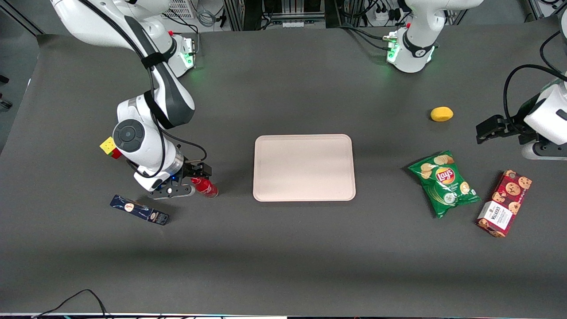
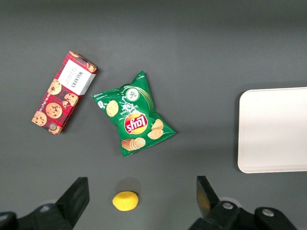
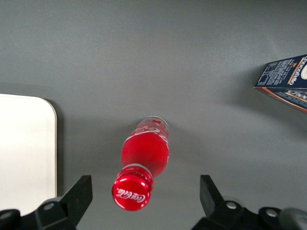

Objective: Place coke bottle on tray
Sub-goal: 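Close the right gripper around the bottle's cap end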

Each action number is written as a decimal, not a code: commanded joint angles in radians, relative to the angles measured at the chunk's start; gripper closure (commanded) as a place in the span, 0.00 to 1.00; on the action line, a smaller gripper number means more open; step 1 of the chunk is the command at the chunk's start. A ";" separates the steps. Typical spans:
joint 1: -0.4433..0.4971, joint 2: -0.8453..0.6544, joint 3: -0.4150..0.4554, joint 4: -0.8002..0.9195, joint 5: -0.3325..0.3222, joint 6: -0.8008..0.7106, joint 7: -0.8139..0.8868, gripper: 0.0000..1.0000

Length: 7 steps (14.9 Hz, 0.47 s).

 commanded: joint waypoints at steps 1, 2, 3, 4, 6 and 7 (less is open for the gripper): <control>0.010 0.013 0.000 0.029 -0.029 0.009 0.038 0.05; 0.010 0.015 0.002 0.034 -0.029 0.009 0.040 0.05; 0.016 0.015 0.000 0.036 -0.029 0.009 0.041 0.05; 0.016 0.016 0.000 0.036 -0.030 0.009 0.052 0.05; 0.019 0.025 0.002 0.039 -0.064 0.009 0.066 0.08; 0.021 0.028 0.002 0.040 -0.075 0.010 0.069 0.08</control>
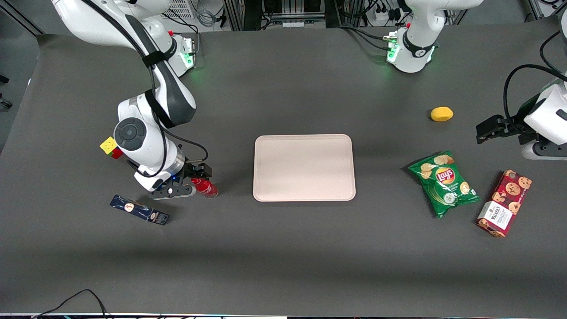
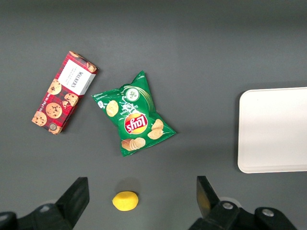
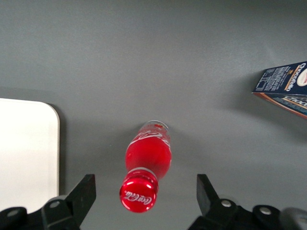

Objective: Place coke bottle on tray
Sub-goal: 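Close the right gripper around the bottle's cap end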

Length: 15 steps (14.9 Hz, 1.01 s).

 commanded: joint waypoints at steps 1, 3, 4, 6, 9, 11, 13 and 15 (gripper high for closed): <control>0.011 0.028 0.002 0.024 -0.051 0.010 0.047 0.08; 0.011 0.034 0.002 0.027 -0.051 0.010 0.047 0.13; 0.011 0.033 0.002 0.027 -0.051 0.010 0.047 0.16; 0.011 0.034 0.002 0.030 -0.051 0.010 0.047 0.25; 0.011 0.033 0.002 0.033 -0.053 0.010 0.047 0.46; 0.011 0.031 0.002 0.035 -0.053 0.010 0.047 0.59; 0.011 0.033 0.002 0.035 -0.051 0.010 0.047 0.68; 0.011 0.033 0.005 0.033 -0.051 0.010 0.049 0.72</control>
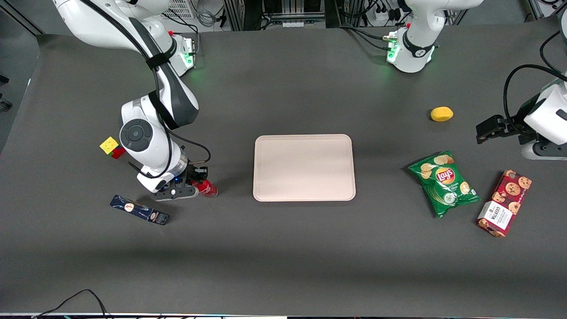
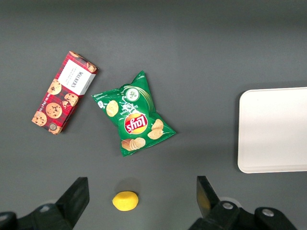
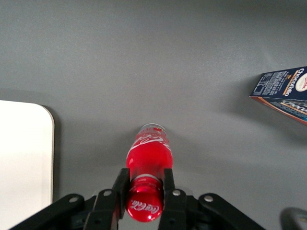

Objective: Place coke bottle on tray
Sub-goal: 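Close the right gripper around the bottle's cap end, then lift the bottle and carry it over the white tray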

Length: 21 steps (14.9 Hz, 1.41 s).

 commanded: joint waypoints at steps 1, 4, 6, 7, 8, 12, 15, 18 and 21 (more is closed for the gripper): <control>0.005 0.016 0.005 0.019 -0.018 0.009 0.032 0.72; 0.005 0.016 0.005 0.021 -0.018 0.009 0.032 0.87; 0.005 0.005 0.005 0.021 -0.018 0.005 0.032 1.00; 0.005 -0.004 0.005 0.021 -0.015 0.000 0.035 1.00; 0.005 -0.012 0.005 0.024 -0.014 -0.003 0.039 1.00; 0.005 -0.049 0.027 0.108 -0.008 -0.162 0.049 1.00; 0.005 -0.068 0.053 0.203 -0.006 -0.306 0.070 1.00; 0.005 -0.096 0.104 0.283 -0.006 -0.421 0.128 1.00; 0.005 -0.104 0.175 0.376 -0.006 -0.521 0.213 1.00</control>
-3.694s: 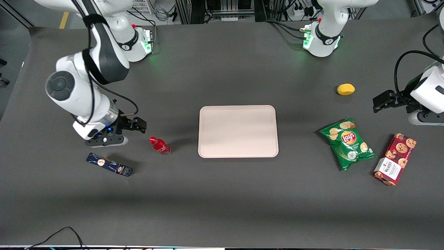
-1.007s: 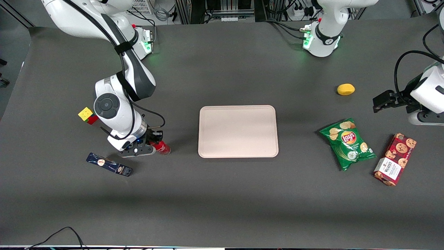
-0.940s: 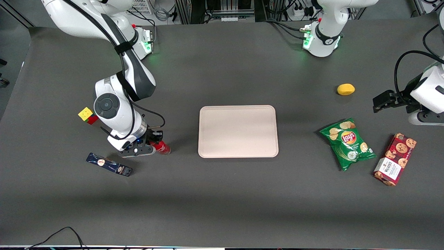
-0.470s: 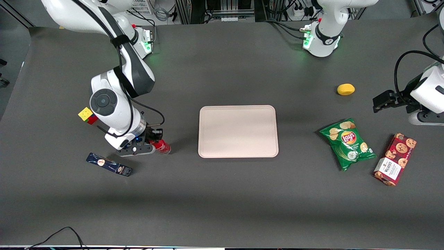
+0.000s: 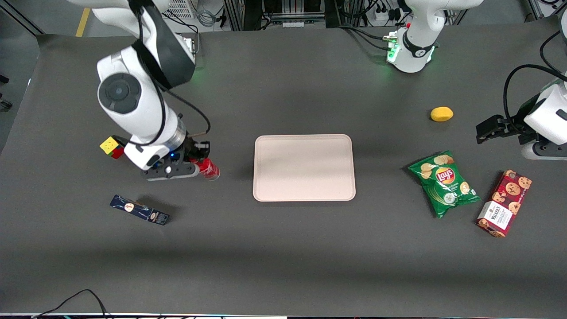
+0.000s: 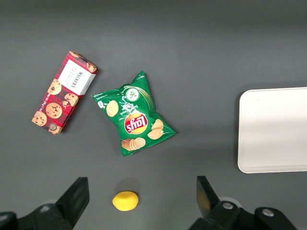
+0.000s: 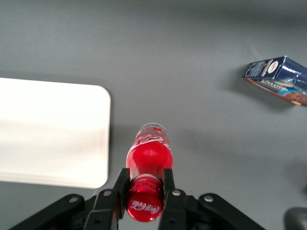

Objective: Place coke bottle on tray
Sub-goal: 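Lift the bottle and carry it over the white tray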

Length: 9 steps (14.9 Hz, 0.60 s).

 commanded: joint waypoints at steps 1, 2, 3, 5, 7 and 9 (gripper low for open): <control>0.004 -0.006 0.085 0.117 -0.004 -0.108 0.132 1.00; 0.009 0.002 0.110 0.138 -0.006 -0.116 0.166 1.00; 0.022 0.008 0.124 0.154 -0.006 -0.121 0.192 1.00; 0.065 0.022 0.136 0.166 -0.006 -0.121 0.264 1.00; 0.087 0.059 0.166 0.194 -0.009 -0.119 0.333 1.00; 0.111 0.117 0.190 0.217 -0.016 -0.113 0.385 1.00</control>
